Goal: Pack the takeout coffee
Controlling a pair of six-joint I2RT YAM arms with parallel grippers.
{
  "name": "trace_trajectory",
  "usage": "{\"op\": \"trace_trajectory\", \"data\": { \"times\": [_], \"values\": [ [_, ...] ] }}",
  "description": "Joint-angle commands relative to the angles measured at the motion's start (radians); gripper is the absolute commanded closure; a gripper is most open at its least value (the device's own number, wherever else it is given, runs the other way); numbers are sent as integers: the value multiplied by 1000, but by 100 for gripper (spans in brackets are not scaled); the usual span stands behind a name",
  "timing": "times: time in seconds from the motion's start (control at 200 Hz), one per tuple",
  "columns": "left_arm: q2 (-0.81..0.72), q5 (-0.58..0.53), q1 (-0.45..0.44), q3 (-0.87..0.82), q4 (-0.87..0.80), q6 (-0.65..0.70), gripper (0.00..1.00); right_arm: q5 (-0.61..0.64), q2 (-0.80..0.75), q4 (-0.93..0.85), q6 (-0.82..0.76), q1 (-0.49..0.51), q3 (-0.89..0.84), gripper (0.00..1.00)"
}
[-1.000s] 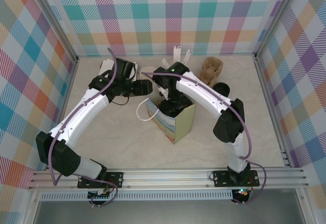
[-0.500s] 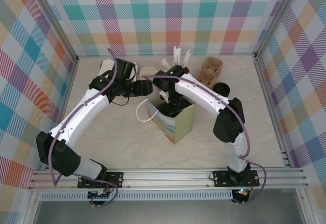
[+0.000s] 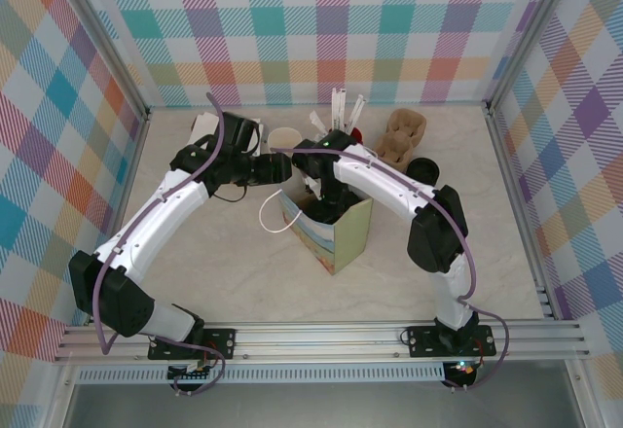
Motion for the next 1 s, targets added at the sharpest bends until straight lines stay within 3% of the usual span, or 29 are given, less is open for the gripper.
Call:
{"op": "trace_trajectory", "data": {
  "times": [0.0,0.995],
  "values": [
    [-15,-6,-2,-16,-2,-9,29,11,-40,7,-7,-7,-22,16],
    [-13,3,-3,-15,5,-14,29,3,-53,110,-14,-7,-138,16]
  ]
}}
